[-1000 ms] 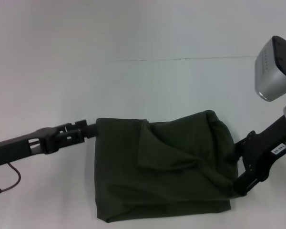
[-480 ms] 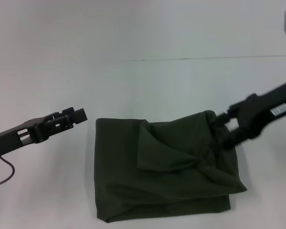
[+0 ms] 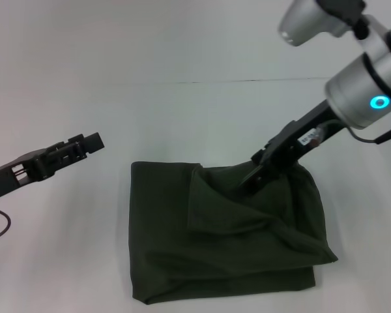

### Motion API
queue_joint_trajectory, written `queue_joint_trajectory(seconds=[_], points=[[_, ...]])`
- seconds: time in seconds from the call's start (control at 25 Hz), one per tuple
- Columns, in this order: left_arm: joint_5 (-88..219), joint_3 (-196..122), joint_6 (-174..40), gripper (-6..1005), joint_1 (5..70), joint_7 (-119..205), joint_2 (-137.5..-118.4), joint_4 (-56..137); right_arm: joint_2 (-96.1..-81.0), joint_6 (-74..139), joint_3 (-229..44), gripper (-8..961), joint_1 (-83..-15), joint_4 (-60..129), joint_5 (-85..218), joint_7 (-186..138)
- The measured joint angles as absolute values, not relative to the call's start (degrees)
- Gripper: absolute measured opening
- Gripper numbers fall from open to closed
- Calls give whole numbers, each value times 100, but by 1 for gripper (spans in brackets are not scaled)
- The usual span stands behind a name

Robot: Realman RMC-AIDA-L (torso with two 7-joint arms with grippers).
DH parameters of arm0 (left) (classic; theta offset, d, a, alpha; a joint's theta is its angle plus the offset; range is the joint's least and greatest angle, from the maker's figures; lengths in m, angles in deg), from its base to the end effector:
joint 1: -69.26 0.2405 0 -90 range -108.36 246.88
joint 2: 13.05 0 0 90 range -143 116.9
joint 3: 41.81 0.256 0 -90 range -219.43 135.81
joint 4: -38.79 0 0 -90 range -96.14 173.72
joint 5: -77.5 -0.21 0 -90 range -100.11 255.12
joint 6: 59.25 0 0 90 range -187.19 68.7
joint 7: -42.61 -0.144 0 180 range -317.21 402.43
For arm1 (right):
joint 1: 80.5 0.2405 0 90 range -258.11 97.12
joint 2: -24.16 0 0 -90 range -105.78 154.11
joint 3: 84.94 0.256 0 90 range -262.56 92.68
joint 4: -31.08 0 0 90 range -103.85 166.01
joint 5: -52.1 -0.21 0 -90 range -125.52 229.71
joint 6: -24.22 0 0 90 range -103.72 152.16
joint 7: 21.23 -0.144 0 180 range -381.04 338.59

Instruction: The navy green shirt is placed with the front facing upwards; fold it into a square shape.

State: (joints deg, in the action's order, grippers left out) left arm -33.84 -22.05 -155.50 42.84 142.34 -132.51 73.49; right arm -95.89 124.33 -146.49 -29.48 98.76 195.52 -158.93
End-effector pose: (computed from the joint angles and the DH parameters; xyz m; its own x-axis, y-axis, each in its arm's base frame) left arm -0.2895 0.3096 0.0377 0.2870 0.5713 0.7689 0.7981 -0.5865 0.1378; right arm 0.1122 0.3810 0.0128 0.8183 -0.5557 0.1469 -0.5273 -0.8275 -0.1932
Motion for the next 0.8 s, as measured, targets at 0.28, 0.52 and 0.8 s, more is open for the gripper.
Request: queue_joint_trajectory(seconds=[0.28,0.52,0.8], points=[[-3331,-2203,-15482,885,4292,14146,-13302,7332,-9619,12014,-15383,916,-2773,9749,19473,-16097],[-3170,-2212,-15446,886,4296,14087,-13319,7307,-9618,11622,-15971,914,-2650,9410,19266,-16107],[-2929,-2213,-15414,886,4330,13951,-13320,7271,-9627,11079,-16494,906,-2630,9051,19068,-16170]])
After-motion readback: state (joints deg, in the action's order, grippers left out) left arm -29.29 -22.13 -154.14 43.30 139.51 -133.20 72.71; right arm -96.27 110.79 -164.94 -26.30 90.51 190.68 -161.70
